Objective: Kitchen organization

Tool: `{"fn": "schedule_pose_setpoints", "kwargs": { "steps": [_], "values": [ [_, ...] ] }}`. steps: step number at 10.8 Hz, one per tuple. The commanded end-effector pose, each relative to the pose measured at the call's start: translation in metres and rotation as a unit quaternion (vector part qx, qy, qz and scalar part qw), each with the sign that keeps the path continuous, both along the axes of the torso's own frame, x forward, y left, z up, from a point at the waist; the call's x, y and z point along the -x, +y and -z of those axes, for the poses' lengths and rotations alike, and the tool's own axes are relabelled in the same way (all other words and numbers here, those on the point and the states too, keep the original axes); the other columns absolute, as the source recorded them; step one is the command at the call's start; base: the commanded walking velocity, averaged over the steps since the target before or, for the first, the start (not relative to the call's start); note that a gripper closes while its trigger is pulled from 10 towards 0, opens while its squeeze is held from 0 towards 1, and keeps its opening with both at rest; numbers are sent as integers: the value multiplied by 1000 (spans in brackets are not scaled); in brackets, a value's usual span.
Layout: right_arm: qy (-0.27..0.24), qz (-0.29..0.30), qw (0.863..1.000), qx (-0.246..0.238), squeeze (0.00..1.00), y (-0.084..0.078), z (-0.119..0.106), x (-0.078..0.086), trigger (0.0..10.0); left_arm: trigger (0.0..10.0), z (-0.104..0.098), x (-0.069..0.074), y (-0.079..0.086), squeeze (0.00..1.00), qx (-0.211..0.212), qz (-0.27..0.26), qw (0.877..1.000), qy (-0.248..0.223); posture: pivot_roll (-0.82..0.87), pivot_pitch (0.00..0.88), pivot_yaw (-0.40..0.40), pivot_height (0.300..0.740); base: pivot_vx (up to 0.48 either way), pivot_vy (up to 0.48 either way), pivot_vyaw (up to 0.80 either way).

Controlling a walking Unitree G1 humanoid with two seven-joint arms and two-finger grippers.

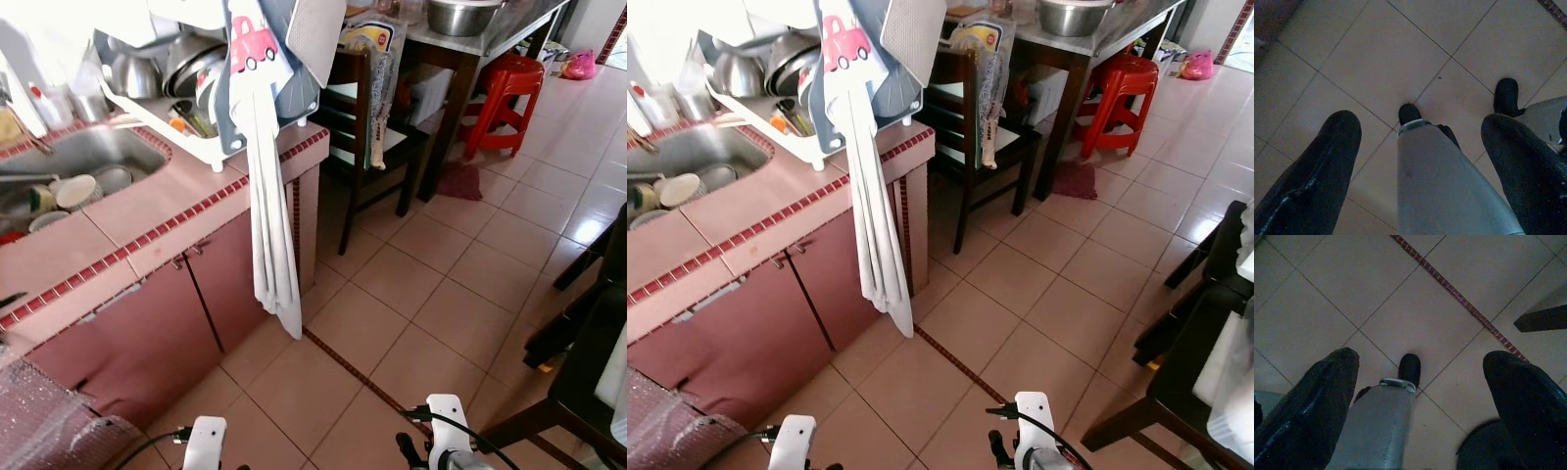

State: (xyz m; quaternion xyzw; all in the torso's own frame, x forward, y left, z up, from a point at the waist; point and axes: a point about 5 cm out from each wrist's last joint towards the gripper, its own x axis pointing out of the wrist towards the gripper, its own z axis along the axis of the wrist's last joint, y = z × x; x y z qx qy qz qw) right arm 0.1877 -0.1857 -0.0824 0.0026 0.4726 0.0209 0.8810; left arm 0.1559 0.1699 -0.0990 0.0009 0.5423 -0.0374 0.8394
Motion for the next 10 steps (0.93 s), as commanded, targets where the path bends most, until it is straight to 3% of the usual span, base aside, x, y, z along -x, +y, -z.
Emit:
{"fn": "schedule_pose_setpoints", "kwargs": {
  "steps": [1,10],
  "values": [
    [-1,-3,1000,6,0,-2,-1,-1,10000,10000,0,1,2,0,-2,-6,1000,-2,-64,5,-5,740,0,0,0],
    [3,-6,1000,15,0,-2,0,1,10000,10000,-2,-5,1,0,-10,19,1000,-8,-71,1,17,740,0,0,0]
  ]
}}
